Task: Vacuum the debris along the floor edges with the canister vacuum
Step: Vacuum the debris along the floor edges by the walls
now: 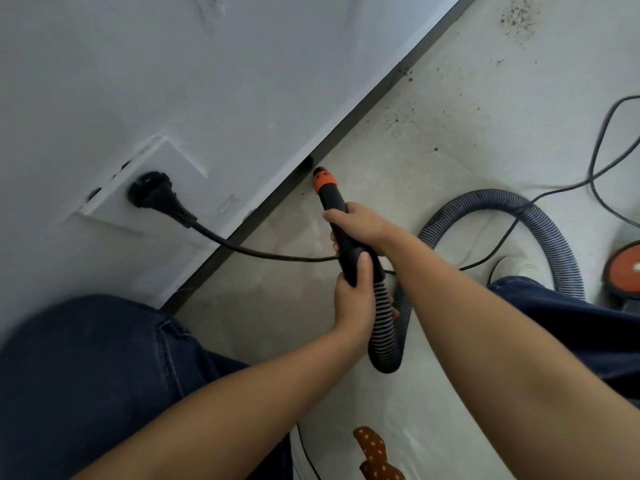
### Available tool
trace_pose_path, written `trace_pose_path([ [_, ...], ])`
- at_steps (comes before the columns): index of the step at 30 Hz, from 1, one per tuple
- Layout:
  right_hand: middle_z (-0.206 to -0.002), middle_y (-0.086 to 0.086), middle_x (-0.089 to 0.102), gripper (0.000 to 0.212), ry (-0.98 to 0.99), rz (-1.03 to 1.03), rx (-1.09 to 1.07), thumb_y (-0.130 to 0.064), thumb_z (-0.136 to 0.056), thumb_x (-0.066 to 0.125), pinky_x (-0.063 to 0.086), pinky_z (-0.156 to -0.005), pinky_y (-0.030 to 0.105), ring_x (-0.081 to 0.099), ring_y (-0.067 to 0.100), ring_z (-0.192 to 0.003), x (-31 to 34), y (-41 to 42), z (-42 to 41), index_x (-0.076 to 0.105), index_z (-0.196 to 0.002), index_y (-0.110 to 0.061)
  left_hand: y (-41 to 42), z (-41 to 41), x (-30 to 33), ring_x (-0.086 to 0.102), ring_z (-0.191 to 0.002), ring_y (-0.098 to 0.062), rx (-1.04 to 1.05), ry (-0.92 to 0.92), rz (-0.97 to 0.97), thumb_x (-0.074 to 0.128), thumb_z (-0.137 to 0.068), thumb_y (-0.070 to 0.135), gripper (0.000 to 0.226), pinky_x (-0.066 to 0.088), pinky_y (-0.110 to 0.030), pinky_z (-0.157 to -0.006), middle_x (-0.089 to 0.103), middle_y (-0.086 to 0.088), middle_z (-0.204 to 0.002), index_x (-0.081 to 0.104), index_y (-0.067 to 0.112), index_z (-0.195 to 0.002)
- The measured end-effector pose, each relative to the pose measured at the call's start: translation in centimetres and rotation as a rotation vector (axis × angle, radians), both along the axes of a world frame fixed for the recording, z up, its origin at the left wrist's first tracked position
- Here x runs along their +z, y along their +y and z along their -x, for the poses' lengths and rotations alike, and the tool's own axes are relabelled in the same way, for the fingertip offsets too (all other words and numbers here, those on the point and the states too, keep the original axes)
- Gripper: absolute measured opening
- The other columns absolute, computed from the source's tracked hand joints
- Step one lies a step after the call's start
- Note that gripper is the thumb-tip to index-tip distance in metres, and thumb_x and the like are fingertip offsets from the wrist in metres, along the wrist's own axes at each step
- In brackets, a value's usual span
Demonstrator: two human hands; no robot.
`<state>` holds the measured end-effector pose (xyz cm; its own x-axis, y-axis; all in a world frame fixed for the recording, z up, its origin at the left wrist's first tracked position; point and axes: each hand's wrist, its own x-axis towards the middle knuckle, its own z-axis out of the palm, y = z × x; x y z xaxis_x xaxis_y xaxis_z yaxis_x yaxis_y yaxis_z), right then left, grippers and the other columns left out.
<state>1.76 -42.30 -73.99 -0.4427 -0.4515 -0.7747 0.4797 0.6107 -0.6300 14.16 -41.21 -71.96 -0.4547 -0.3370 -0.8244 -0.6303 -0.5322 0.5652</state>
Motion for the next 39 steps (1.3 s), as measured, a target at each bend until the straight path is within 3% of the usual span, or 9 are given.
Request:
trace_pose_path([
  [3,-0.072,0.010,0.057,0.016,-0.085,-0.019,0.033,-0.024,-0.095,0.052,0.051,-0.057,0.033,0.056,0.019,-0.054,0.5,0.7,0.6,0.045,-0.094,-0.010,0.6,0.5,0.6,0.071,-0.086,-0.022,-0.047,0.026,-0.008,0.049,-0.095,0.051,0.048,0.058,-0.035,-0.077,0.070,-0.010,-0.097,0.057,0.010,-0.119],
  [6,-0.071,0.009,0.055,0.016,-0.132,-0.029,0.037,-0.022,-0.096,0.050,0.052,-0.052,0.030,0.055,0.017,-0.051,1.1,1.2,0.3,0.044,-0.100,-0.008,1.1,0.2,1.8,0.067,-0.052,-0.005,-0.019,0.053,-0.109,0.048,-0.098,0.041,0.044,0.049,-0.017,-0.045,0.067,-0.009,-0.090,0.051,0.006,-0.123],
  [8,-0.071,0.009,0.056,0.017,-0.158,-0.030,0.050,-0.023,-0.096,0.050,0.052,-0.053,0.031,0.056,0.017,-0.051,1.2,1.6,-0.1,0.044,-0.103,-0.008,1.4,-0.4,1.9,0.064,-0.044,-0.008,0.006,0.048,-0.144,0.049,-0.097,0.042,0.047,0.047,-0.018,-0.041,0.067,-0.015,-0.093,0.049,0.004,-0.125],
  [14,-0.069,0.010,0.056,0.017,-0.121,-0.034,-0.070,-0.024,-0.094,0.052,0.052,-0.058,0.035,0.055,0.020,-0.053,0.8,2.6,-1.1,0.046,-0.095,-0.009,1.5,-1.3,1.8,0.062,-0.043,-0.009,-0.057,0.073,-0.122,0.047,-0.098,0.044,0.045,0.048,-0.020,-0.041,0.064,-0.008,-0.081,0.050,0.008,-0.125],
  [18,-0.070,0.012,0.055,0.017,-0.008,-0.040,-0.266,-0.021,-0.095,0.051,0.055,-0.062,0.038,0.056,0.021,-0.053,0.8,3.0,-0.3,0.045,-0.091,-0.006,0.1,-0.4,0.7,0.063,-0.056,-0.026,-0.162,0.073,-0.124,0.049,-0.092,0.057,0.053,0.056,-0.035,-0.058,0.063,-0.010,-0.072,0.055,0.012,-0.118],
  [28,-0.067,0.011,0.058,0.016,0.141,-0.189,-0.316,-0.019,-0.090,0.049,0.054,-0.060,0.036,0.062,0.025,-0.054,0.0,1.9,-1.4,0.046,-0.079,-0.008,-0.8,-1.1,-0.6,0.055,-0.044,-0.026,-0.130,-0.003,-0.162,0.040,-0.093,0.061,0.063,0.050,-0.030,-0.050,0.055,-0.010,-0.049,0.062,0.003,-0.093],
  [31,-0.079,0.013,0.064,0.020,0.148,-0.260,-0.414,-0.028,-0.084,0.051,0.058,-0.078,0.045,0.070,0.033,-0.075,-0.4,3.6,-1.0,0.050,-0.087,-0.009,-0.5,-0.7,-0.9,0.054,-0.043,-0.027,-0.260,0.027,-0.209,0.039,-0.092,0.065,0.068,0.047,-0.029,-0.048,0.054,-0.013,-0.050,0.064,0.002,-0.086],
  [35,-0.102,0.018,0.066,0.059,0.146,-0.270,-0.467,-0.041,-0.067,0.048,0.056,-0.083,0.050,0.068,0.036,-0.086,-1.4,3.8,-0.5,0.051,-0.112,-0.003,-1.1,0.1,-1.6,0.054,-0.044,-0.026,-0.273,0.006,-0.229,0.042,-0.090,0.066,0.068,0.047,-0.030,-0.049,0.055,-0.012,-0.054,0.063,0.001,-0.094],
  [39,-0.104,0.021,0.066,0.051,0.138,-0.227,-0.443,-0.041,-0.069,0.050,0.055,-0.084,0.051,0.067,0.037,-0.089,-1.5,3.0,0.8,0.054,-0.103,-0.004,-1.3,1.0,-2.0,0.054,-0.045,-0.027,-0.228,0.014,-0.208,0.043,-0.090,0.066,0.068,0.047,-0.032,-0.051,0.054,-0.012,-0.054,0.063,0.001,-0.089],
])
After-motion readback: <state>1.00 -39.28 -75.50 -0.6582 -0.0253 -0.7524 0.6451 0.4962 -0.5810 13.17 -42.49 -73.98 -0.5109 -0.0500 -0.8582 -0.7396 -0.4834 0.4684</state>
